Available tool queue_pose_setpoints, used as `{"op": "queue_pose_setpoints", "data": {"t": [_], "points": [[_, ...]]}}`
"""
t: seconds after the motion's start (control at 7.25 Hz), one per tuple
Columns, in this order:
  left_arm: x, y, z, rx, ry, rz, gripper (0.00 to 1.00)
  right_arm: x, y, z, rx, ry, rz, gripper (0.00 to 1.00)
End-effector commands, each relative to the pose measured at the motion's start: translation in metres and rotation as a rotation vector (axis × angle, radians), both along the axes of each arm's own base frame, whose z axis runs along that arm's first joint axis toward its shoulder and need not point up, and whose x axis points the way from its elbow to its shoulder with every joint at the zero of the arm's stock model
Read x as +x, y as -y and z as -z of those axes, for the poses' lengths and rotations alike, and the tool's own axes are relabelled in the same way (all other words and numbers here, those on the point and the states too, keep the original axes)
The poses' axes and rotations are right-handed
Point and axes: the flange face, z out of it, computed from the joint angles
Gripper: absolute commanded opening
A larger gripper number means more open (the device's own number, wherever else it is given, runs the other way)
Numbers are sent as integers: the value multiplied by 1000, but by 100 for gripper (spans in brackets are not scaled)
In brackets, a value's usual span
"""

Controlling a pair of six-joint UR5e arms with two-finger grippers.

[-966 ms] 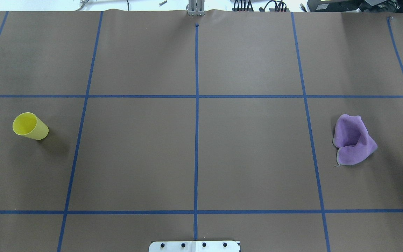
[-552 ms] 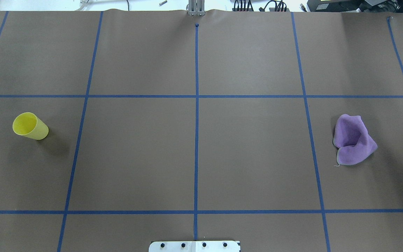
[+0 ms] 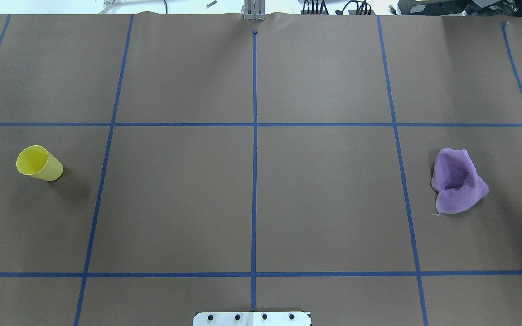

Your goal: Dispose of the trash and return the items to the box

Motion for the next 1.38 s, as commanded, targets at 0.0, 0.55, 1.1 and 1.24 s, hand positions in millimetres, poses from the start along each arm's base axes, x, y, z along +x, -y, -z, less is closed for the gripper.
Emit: {"op": "queue_pose_setpoints", "data": {"t": [0.0, 0.55, 1.1, 1.24], "points": [[25, 7, 93, -22, -66, 111, 98, -2, 0, 1, 1, 2, 4, 100], [173, -1, 208, -84, -61, 82, 97, -63, -3, 20, -13, 43, -18, 100], [234, -6, 230, -108, -45, 86, 97, -154, -11, 20, -29, 24, -36, 100], [257, -9, 233, -105, -34, 110, 97, -155, -12, 17, -34, 23, -35, 83]]}}
